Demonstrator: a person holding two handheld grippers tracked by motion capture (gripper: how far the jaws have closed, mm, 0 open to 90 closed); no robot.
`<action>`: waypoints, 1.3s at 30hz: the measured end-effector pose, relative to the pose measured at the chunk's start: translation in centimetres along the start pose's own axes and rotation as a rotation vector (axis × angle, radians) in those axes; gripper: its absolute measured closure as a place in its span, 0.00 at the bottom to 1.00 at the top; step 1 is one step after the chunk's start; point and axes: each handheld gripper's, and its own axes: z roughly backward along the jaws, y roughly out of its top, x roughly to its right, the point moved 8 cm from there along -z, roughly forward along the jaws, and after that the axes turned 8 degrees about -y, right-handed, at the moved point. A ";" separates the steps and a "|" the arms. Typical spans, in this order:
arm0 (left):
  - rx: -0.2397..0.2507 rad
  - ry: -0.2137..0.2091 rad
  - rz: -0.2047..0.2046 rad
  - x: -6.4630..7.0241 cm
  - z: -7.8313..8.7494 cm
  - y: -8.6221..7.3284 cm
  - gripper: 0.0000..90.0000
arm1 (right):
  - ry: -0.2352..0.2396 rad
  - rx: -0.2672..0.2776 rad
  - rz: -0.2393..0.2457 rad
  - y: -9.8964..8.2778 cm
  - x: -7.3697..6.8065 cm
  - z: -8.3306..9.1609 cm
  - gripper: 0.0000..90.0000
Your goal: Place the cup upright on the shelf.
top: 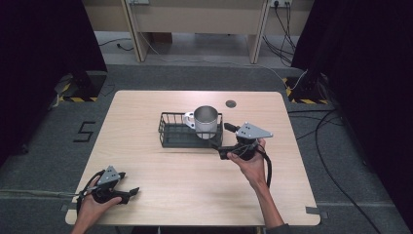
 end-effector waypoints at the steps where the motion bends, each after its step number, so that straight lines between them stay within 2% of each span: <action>1: 0.000 0.000 0.000 0.0 0.0 0.0 0.16 | -0.001 0.002 -0.004 -0.2 -0.1 0.3 0.17; 18: 0.000 0.000 0.000 0.0 0.0 0.0 0.16 | -0.035 -0.071 0.013 -4.3 -1.4 2.2 0.17; 26: 0.001 0.001 0.001 0.0 0.0 0.0 0.16 | -0.069 -0.110 0.007 -6.5 -2.0 4.0 0.17; 39: 0.000 0.000 0.000 0.0 0.0 0.0 0.16 | -0.075 -0.154 -0.029 -9.6 -2.8 5.3 0.17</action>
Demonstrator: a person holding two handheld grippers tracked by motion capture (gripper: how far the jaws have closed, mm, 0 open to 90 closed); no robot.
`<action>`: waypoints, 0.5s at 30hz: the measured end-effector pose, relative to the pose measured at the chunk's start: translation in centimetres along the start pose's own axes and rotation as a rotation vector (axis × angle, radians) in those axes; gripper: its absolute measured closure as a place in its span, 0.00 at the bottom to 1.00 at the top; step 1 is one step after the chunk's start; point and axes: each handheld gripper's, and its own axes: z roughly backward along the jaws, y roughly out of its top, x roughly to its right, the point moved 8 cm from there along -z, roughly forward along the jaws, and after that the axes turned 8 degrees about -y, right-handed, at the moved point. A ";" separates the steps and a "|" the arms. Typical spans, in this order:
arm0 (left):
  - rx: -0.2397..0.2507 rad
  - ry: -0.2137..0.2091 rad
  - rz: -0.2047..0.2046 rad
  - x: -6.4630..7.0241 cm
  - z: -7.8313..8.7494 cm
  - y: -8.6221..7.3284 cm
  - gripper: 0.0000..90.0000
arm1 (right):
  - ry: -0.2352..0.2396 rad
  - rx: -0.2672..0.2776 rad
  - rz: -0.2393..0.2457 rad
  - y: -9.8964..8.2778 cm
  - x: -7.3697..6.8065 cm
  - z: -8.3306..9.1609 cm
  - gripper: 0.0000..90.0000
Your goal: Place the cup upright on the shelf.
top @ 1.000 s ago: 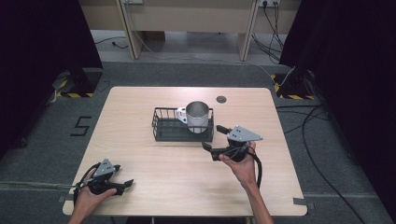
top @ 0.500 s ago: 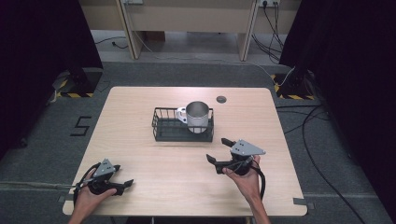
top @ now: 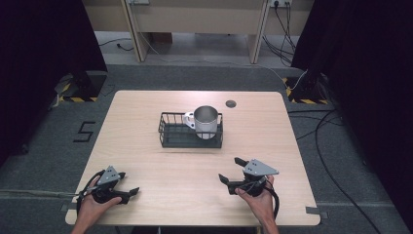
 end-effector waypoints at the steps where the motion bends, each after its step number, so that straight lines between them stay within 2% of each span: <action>1: 0.000 0.000 0.000 0.0 0.0 0.0 0.16 | -0.001 -0.007 -0.002 -0.2 0.0 0.1 0.17; 8: 0.000 0.000 0.000 0.0 0.0 0.0 0.16 | -0.012 -0.030 -0.008 -1.3 -0.2 0.4 0.17; 10: 0.000 0.000 0.000 0.0 0.0 0.0 0.16 | -0.024 -0.055 -0.001 -2.0 -0.3 0.5 0.17; 14: 0.000 0.000 0.000 0.0 0.0 0.0 0.16 | -0.030 -0.070 0.000 -2.5 -0.3 0.7 0.17; 15: 0.000 0.000 0.000 0.0 0.0 0.0 0.16 | -0.036 -0.095 -0.004 -3.0 -0.3 0.7 0.17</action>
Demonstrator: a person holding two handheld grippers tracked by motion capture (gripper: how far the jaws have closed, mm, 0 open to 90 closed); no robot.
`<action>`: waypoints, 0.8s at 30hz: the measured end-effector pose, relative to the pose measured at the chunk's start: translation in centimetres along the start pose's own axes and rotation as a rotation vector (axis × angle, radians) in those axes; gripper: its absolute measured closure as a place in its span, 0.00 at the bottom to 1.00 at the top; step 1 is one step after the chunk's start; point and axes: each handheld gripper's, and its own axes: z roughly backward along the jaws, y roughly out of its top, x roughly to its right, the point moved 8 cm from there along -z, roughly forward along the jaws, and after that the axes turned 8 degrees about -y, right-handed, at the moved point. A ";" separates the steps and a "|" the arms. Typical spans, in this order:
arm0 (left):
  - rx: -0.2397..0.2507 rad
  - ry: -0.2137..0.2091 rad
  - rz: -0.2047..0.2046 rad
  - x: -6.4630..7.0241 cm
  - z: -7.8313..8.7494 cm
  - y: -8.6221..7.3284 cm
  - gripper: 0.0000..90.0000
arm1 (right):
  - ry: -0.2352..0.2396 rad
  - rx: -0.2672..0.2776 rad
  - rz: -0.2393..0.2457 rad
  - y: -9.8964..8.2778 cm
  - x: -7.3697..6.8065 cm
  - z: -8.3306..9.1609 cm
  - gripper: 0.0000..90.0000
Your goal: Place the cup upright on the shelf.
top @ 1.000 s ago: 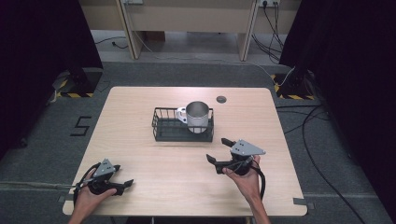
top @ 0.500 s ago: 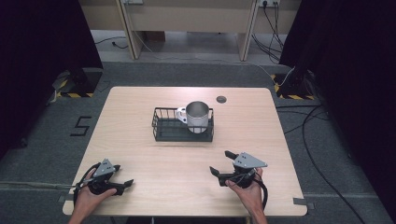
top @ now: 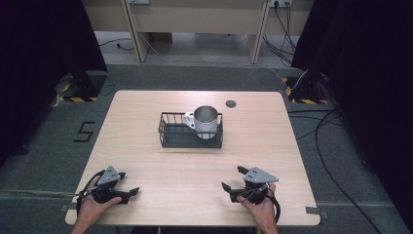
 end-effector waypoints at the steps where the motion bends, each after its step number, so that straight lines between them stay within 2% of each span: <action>1: 0.000 0.000 0.000 0.0 0.0 0.0 0.16 | 0.001 -0.003 -0.002 -0.2 0.0 0.0 0.17; 6: 0.000 0.000 -0.001 0.0 0.0 0.0 0.16 | 0.001 -0.043 -0.006 -1.1 -0.2 0.0 0.17; 7: 0.000 0.000 0.000 0.0 0.0 0.0 0.16 | -0.005 -0.085 0.002 -1.7 -0.3 0.0 0.17; 10: 0.000 0.000 0.000 0.0 0.0 0.0 0.16 | 0.003 -0.117 0.013 -2.3 -0.7 -0.2 0.17; 14: 0.000 0.000 0.000 0.0 0.0 0.0 0.16 | 0.000 -0.135 0.028 -2.5 -1.0 -0.2 0.17; 15: 0.000 0.000 0.000 0.0 0.0 0.0 0.16 | 0.001 -0.159 0.036 -2.7 -1.2 -0.2 0.17; 19: 0.000 0.000 0.000 0.0 0.0 0.0 0.16 | -0.003 -0.197 0.054 -3.2 -1.5 -0.2 0.17; 21: 0.000 0.000 0.000 0.0 0.0 0.0 0.16 | -0.008 -0.240 0.061 -3.6 -1.5 -0.1 0.17; 22: 0.000 0.000 0.000 0.0 0.0 0.0 0.16 | -0.008 -0.240 0.061 -3.6 -1.5 -0.1 0.17; 23: -0.001 0.000 -0.001 0.0 0.0 0.0 0.16 | -0.020 -0.276 0.076 -4.1 -1.4 0.0 0.15; 24: -0.001 0.000 -0.001 0.0 0.0 0.0 0.16 | -0.020 -0.276 0.076 -4.1 -1.4 0.0 0.15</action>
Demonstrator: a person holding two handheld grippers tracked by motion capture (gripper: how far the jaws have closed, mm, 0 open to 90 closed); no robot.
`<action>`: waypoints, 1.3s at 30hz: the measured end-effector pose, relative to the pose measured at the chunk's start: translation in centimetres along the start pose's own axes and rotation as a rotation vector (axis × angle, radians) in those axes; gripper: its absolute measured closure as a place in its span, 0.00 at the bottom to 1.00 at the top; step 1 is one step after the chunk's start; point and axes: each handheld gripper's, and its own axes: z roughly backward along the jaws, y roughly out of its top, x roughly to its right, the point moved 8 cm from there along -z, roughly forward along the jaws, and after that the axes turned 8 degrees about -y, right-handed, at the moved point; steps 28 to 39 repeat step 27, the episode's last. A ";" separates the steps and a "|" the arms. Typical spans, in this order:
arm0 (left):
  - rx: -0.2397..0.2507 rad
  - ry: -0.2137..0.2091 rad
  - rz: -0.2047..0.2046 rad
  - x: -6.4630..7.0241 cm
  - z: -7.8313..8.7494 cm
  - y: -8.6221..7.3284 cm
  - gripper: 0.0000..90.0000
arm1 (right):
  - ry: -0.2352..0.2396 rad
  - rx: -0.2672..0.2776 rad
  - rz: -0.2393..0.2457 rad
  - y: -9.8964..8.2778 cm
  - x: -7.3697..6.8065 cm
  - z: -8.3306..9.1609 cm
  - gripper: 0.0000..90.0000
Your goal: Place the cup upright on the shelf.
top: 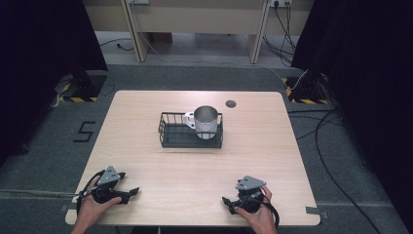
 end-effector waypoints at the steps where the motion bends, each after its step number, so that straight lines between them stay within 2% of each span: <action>1: 0.001 0.000 0.000 0.0 0.0 0.0 0.16 | -0.004 -0.003 -0.005 -0.1 0.0 0.0 0.12; 3: 0.000 0.000 0.000 0.0 0.0 0.0 0.16 | -0.002 -0.019 -0.003 -0.2 -0.2 0.0 0.02; 5: 0.000 0.000 -0.001 0.0 0.0 0.0 0.16 | -0.004 -0.034 0.002 -0.3 -0.3 -0.1 0.00; 39: 0.000 0.000 0.000 0.0 0.0 0.0 0.16 | -0.004 -0.032 0.002 -0.4 -0.3 -0.1 0.00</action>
